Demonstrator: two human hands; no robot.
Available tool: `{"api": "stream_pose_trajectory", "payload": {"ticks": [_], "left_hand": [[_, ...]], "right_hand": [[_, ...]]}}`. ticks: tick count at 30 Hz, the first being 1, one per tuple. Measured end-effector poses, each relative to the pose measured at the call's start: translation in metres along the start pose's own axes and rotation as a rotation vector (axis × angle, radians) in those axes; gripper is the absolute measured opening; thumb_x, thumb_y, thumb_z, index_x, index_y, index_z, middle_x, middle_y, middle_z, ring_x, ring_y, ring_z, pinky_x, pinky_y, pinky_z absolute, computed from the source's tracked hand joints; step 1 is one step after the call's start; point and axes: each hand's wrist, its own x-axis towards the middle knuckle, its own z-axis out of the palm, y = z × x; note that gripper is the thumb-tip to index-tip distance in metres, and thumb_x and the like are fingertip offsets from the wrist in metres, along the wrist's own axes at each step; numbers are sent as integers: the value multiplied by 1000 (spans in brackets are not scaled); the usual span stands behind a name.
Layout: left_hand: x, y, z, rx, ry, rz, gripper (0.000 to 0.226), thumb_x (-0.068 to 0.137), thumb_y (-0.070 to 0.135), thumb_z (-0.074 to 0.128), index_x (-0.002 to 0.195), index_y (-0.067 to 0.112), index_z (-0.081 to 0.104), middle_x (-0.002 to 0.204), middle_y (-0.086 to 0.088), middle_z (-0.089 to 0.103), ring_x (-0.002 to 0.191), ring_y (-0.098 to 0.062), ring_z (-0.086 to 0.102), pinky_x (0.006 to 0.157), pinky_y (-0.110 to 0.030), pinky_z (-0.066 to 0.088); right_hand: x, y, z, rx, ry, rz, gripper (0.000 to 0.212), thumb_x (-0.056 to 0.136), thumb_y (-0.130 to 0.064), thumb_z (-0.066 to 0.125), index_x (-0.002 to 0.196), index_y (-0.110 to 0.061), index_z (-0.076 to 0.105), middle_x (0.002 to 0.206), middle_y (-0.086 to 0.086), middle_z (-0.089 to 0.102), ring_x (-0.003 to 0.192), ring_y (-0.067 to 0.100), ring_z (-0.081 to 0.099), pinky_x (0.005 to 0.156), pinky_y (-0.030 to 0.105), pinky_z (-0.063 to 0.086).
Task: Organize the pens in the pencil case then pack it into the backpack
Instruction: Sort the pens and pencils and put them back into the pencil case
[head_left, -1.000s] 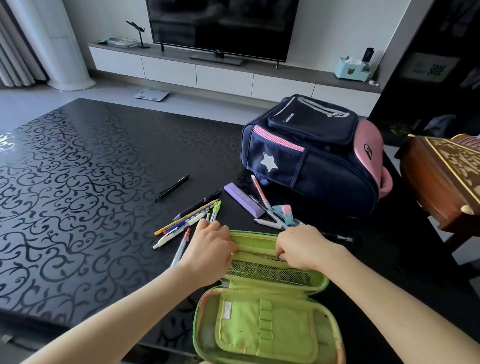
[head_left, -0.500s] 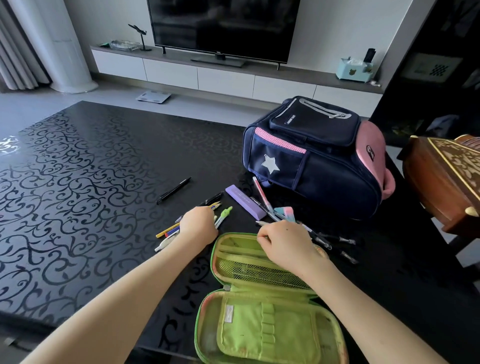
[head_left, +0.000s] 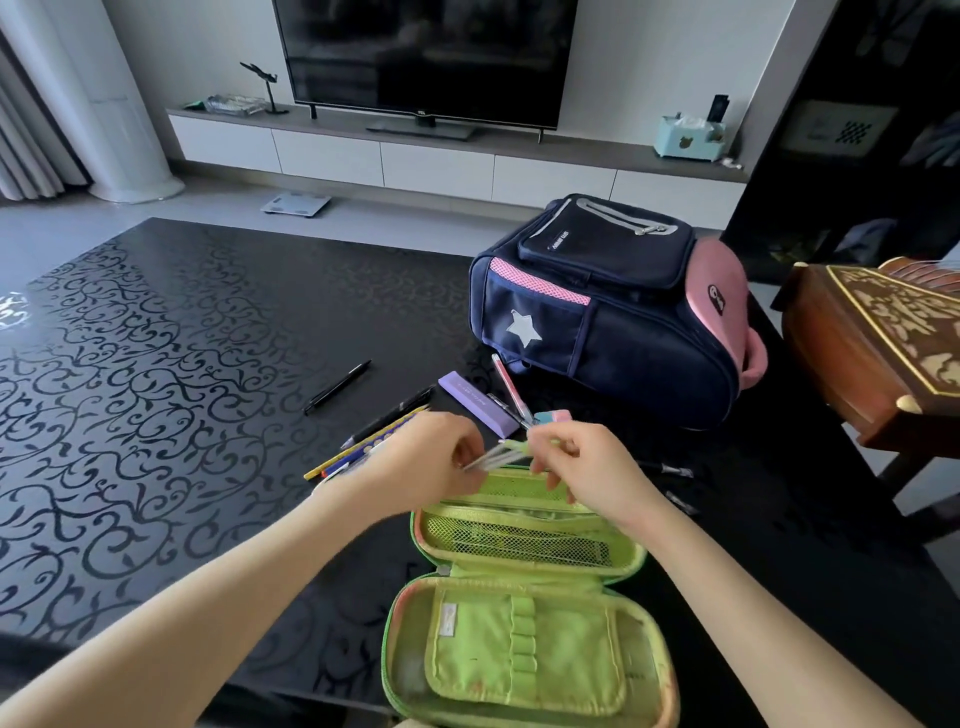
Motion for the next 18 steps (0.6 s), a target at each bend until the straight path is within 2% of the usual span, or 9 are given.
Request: {"api": "stream_pose_trajectory", "payload": {"ticks": [3, 7, 9, 10, 12, 13, 14, 16, 18], "left_hand": [[3, 9, 13, 62, -16, 89, 22, 78, 30, 68, 92, 14, 64, 78, 6, 55, 72, -13, 49, 59, -19, 34], [13, -3, 21, 97, -34, 95, 28, 85, 34, 63, 104, 14, 62, 100, -1, 58, 93, -17, 55, 65, -17, 28], [17, -9, 27, 206, -129, 101, 27, 88, 33, 59, 108, 15, 62, 106, -3, 55, 102, -20, 53, 75, -21, 36], [19, -10, 31, 273, -205, 119, 28, 88, 34, 59, 109, 16, 62, 108, -4, 54, 105, -22, 52, 83, -28, 41], [23, -7, 35, 410, -319, 178, 27, 88, 32, 57, 110, 16, 61, 110, -5, 53, 108, -23, 49, 90, -37, 44], [24, -6, 37, 464, -350, 208, 27, 89, 30, 56, 111, 16, 60, 111, -5, 53, 109, -24, 48, 91, -38, 44], [26, -4, 37, 506, -372, 229, 26, 90, 29, 55, 112, 15, 59, 112, -5, 54, 110, -24, 48, 91, -38, 44], [28, -4, 39, 577, -396, 259, 26, 91, 28, 53, 112, 13, 58, 112, -6, 55, 109, -25, 49, 91, -38, 44], [27, -3, 40, 624, -392, 278, 25, 93, 28, 50, 110, 11, 58, 112, -7, 55, 108, -26, 49, 89, -39, 45]], "right_hand": [[-5, 6, -9, 158, -22, 81, 16, 91, -12, 59, 83, -5, 71, 66, 4, 64, 54, 9, 52, 45, 20, 38], [-12, 25, -28, 282, 102, 235, 11, 88, -4, 59, 91, -6, 69, 71, 8, 67, 56, 10, 52, 45, 20, 39], [-16, 35, -33, 244, 130, 279, 11, 88, -4, 58, 90, -9, 68, 73, 8, 67, 57, 10, 53, 45, 18, 39], [-17, 39, -33, 213, 121, 297, 12, 88, -4, 58, 89, -11, 68, 74, 7, 68, 59, 10, 54, 45, 16, 40], [-19, 46, -29, 148, 96, 305, 13, 87, -6, 60, 84, -15, 69, 76, 6, 71, 65, 12, 58, 53, 18, 48], [-19, 48, -27, 131, 85, 297, 13, 86, -6, 61, 83, -15, 69, 77, 5, 72, 69, 14, 61, 62, 24, 51], [-19, 50, -24, 123, 71, 287, 12, 86, -7, 62, 84, -15, 70, 76, 4, 73, 72, 14, 63, 69, 29, 52], [-19, 53, -19, 106, 27, 260, 9, 86, -10, 63, 89, -16, 70, 76, 1, 74, 76, 11, 68, 77, 27, 53], [-19, 55, -12, 76, -30, 216, 9, 86, -17, 65, 86, -25, 69, 74, -4, 75, 78, 6, 70, 86, 32, 53]]}}
